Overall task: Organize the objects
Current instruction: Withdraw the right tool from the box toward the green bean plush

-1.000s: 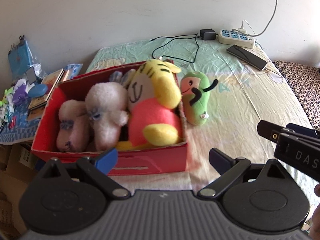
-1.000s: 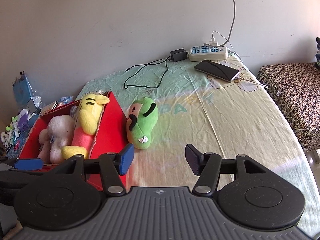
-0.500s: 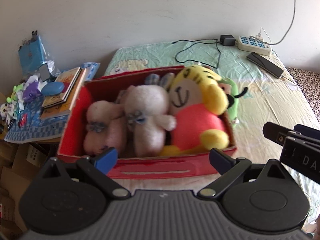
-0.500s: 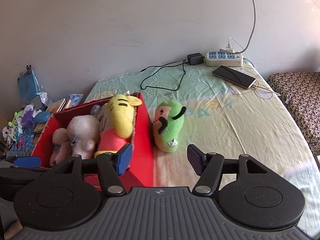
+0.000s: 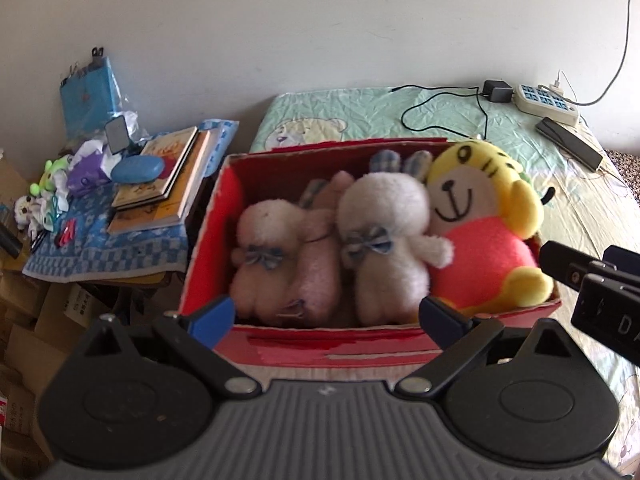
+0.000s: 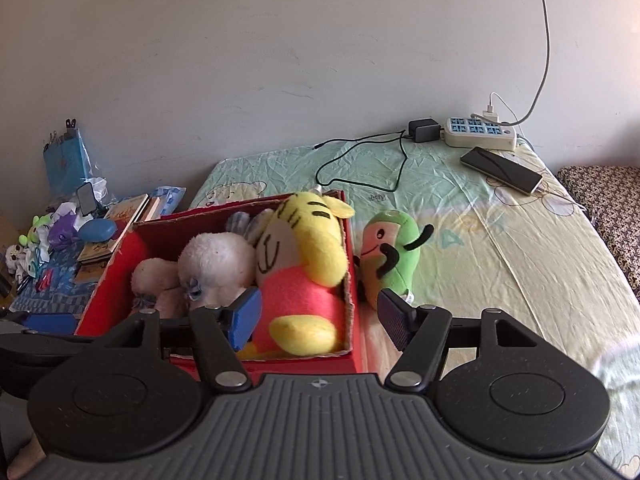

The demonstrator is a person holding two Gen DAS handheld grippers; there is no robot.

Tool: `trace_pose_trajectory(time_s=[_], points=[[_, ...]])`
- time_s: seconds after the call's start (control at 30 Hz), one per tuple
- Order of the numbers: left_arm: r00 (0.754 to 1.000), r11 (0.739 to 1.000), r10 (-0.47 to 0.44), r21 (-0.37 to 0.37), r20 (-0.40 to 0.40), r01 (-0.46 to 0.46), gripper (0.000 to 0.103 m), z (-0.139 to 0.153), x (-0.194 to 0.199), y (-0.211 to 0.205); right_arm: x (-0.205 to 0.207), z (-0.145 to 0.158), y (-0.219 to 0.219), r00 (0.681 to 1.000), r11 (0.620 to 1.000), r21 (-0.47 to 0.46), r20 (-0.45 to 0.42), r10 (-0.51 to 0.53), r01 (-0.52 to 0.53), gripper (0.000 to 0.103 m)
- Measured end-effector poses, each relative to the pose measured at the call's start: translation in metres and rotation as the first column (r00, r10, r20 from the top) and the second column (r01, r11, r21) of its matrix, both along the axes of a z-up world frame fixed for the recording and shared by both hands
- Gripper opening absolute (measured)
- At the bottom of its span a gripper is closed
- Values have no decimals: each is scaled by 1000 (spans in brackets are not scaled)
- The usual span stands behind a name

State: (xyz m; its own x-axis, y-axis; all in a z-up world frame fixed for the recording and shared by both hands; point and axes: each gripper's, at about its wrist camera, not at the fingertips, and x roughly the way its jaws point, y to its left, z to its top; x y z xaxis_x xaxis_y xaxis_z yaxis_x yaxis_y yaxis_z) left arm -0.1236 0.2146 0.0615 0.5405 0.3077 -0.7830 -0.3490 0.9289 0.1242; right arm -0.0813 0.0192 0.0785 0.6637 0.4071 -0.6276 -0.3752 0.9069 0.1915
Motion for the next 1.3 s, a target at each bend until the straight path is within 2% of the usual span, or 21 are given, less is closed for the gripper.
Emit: trace_pose_trajectory(time_s=[0.23, 0.47, 0.63, 0.77, 0.93, 1.0, 1.1, 1.3], points=[[1000, 1000, 8, -16, 1, -8, 99, -4, 2, 9, 0, 0, 16, 1000, 999, -54, 11, 3, -2, 67], [999, 998, -38, -45, 21, 39, 99, -8, 5, 8, 4, -2, 7, 999, 998, -37, 4, -42, 42, 67], [985, 983, -130, -117, 115, 143, 99, -2, 4, -4, 12, -6, -19, 997, 996, 36, 16, -82, 81, 66], [964, 963, -193, -156, 181, 222, 99, -1, 10, -22, 31, -18, -46, 993, 989, 91, -25, -118, 119, 63], [944, 936, -231, -211, 236, 282, 99, -4, 21, -44, 71, -46, -64, 992, 985, 151, -114, -62, 79, 57], [938, 928, -234, -231, 255, 294, 99, -5, 26, -50, 90, -58, -71, 985, 976, 209, -168, -29, 64, 56], [940, 932, -214, -233, 265, 277, 99, -6, 36, -59, 117, -76, -73, 973, 966, 258, -226, 37, 23, 56], [949, 936, -179, -252, 262, 246, 99, -9, 50, -77, 155, -103, -67, 951, 948, 313, -274, 140, -50, 57]])
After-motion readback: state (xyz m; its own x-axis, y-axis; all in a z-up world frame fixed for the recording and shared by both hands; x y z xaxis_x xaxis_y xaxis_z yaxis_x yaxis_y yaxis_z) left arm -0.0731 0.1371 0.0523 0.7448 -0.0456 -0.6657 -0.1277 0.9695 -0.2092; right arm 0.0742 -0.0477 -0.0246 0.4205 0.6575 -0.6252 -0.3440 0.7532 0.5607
